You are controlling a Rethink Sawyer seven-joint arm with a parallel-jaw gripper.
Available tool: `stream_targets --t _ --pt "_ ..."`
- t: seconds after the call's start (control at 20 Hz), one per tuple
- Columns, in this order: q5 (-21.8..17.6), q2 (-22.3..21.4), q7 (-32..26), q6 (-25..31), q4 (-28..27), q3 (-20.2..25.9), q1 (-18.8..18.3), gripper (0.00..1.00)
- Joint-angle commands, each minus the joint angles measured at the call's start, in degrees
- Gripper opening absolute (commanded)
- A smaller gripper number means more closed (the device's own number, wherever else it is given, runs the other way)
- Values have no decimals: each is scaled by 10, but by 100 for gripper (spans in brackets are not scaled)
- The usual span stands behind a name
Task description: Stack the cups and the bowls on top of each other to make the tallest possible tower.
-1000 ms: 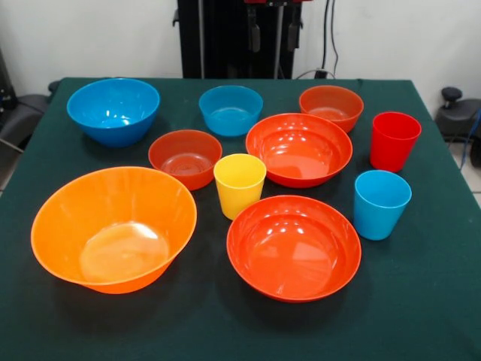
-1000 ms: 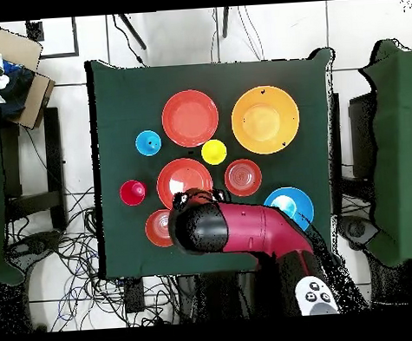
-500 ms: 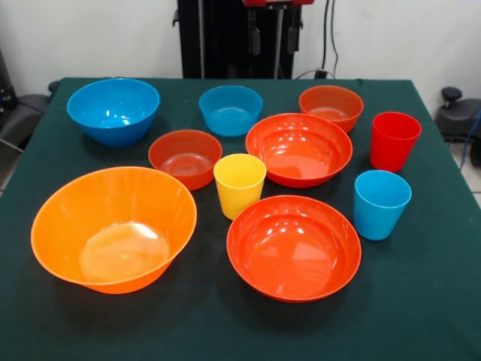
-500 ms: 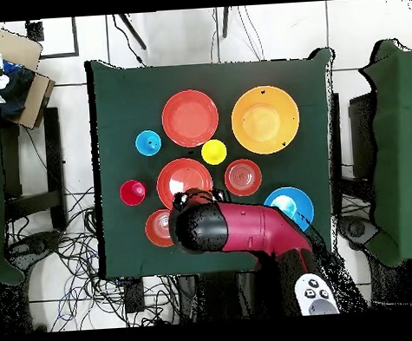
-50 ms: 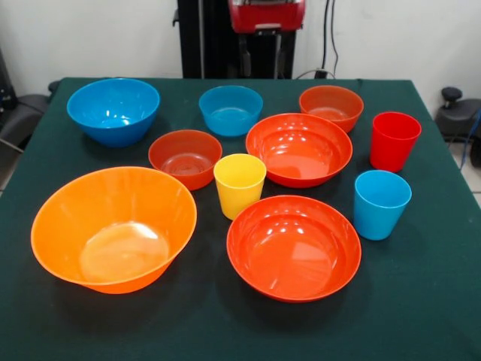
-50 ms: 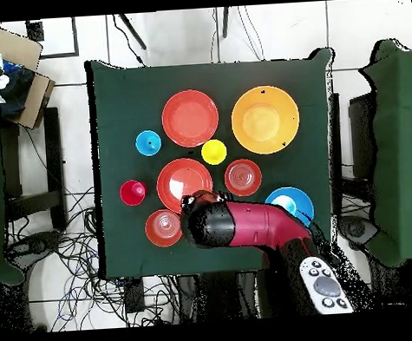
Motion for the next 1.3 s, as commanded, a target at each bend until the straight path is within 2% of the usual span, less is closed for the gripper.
stream_targets --t 0.05,0.3,0.55,1.05,1.3 --pt "-57 87 -16 -28 -47 42 -27 100" --pt "-69 82 -17 -13 -54 50 -36 100" --pt "-65 52 -5 29 -67 39 -24 100" --pt "-43 58 -8 90 -115 48 -12 100" --pt "-45 56 -4 114 -137 40 -4 100"
